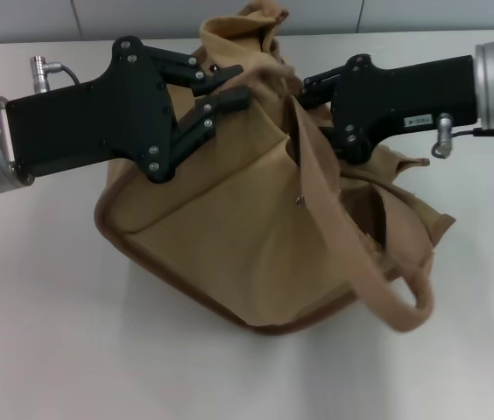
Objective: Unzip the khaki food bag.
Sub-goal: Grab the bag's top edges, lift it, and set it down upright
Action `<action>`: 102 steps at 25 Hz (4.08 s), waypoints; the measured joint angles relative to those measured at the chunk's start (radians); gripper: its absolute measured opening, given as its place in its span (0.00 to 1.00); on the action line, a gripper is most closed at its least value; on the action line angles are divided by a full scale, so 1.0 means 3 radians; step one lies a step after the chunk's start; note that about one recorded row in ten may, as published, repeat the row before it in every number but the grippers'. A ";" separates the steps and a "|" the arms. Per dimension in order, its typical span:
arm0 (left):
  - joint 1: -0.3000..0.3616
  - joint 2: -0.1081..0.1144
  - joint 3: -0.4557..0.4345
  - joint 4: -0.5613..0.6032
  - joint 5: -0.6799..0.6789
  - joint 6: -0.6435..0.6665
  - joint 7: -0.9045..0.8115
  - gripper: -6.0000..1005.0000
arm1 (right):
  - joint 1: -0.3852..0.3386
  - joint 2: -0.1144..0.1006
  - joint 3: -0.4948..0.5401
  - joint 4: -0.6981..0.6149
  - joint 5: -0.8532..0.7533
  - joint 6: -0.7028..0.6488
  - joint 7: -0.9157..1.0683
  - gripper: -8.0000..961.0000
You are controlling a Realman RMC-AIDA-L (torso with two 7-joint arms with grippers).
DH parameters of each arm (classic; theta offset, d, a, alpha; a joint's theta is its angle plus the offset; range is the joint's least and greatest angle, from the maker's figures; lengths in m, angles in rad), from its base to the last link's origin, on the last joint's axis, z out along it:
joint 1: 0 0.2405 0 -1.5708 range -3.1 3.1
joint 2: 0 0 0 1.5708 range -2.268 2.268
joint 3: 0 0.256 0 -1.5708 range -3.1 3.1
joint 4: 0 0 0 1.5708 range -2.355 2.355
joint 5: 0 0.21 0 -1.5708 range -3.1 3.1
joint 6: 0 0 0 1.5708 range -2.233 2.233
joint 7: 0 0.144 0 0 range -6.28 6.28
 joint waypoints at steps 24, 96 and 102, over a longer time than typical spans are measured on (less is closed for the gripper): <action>0.0023 0.0003 -0.0029 -0.0045 -0.0110 -0.0077 0.0066 0.09 | -0.0360 0.0014 -0.0189 -0.0518 -0.0046 0.0130 0.0068 0.01; -0.0055 0.0016 0.0036 -0.0045 -0.0148 -0.0148 0.0138 0.09 | 0.0024 0.0007 -0.0551 -0.0260 -0.0171 0.0541 0.0308 0.05; -0.0037 0.0016 0.0033 -0.0045 -0.0151 -0.0148 0.0141 0.09 | -0.0079 0.0008 -0.0523 -0.0297 -0.0077 0.0533 0.0312 0.01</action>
